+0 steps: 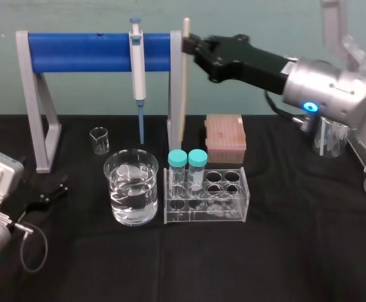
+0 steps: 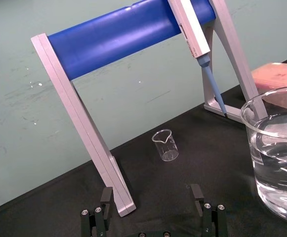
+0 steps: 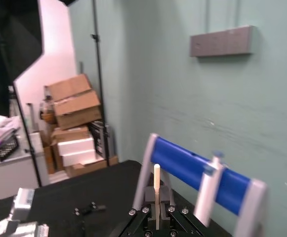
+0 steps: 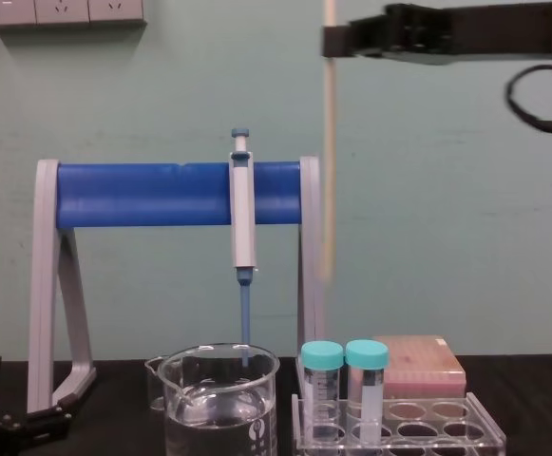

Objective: Hold the thermometer with one hand and immerse one end into the beaker, then reinsert it into the test tube rack.

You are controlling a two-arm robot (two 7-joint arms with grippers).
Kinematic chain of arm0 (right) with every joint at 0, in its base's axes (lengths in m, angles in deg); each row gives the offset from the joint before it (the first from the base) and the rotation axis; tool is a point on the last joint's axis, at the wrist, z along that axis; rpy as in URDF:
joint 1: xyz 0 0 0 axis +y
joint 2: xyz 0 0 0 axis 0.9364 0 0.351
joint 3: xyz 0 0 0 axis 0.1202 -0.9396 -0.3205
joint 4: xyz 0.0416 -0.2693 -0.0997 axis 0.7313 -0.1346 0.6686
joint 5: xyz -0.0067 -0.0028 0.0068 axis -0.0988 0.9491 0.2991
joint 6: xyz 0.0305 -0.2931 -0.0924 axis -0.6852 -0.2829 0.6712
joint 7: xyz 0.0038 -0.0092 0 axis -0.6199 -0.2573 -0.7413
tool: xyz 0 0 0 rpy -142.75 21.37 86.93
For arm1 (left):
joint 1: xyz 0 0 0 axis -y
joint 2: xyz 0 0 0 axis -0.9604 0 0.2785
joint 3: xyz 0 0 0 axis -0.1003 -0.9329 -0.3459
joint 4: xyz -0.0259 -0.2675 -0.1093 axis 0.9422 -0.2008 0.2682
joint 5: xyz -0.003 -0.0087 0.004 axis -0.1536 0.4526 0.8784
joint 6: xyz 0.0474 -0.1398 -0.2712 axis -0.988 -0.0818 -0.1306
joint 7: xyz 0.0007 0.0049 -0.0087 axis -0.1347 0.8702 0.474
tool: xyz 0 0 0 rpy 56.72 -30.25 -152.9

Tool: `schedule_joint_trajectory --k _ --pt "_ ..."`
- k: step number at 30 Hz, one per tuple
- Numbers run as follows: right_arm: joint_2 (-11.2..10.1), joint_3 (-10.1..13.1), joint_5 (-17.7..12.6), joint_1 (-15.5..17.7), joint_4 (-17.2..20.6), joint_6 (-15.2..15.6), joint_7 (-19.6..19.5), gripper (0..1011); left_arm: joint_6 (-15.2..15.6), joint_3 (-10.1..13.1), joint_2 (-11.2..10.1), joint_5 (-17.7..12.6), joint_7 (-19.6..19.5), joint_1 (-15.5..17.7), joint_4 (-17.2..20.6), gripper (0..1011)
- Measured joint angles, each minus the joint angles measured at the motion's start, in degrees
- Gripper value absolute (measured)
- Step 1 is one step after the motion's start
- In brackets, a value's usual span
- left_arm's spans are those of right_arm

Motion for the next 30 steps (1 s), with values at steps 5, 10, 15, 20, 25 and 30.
schedule_joint_trajectory --k 5,10,15,20,25,30 --pt "-2.5 1.8 -0.9 3.3 3.2 1.0 -3.8 55 0.0 0.0 0.0 0.0 0.0 0.0 0.0 1004" --pt "-5.9 4.2 -1.7 8.6 6.9 1.6 -9.0 55 0.0 0.0 0.0 0.0 0.0 0.0 0.0 1004" --pt "-7.8 5.5 -1.8 11.8 8.2 1.9 -11.1 55 0.0 0.0 0.0 0.0 0.0 0.0 0.0 1004" --pt "-8.6 6.4 -2.0 14.0 8.3 2.0 -12.0 55 0.0 0.0 0.0 0.0 0.0 0.0 0.0 1004" --pt "-8.5 6.4 -1.7 14.4 7.0 1.2 -11.7 55 0.0 0.0 0.0 0.0 0.0 0.0 0.0 1004" --pt "-7.8 5.7 -1.0 13.5 5.0 0.3 -10.3 55 0.0 0.0 0.0 0.0 0.0 0.0 0.0 1004"
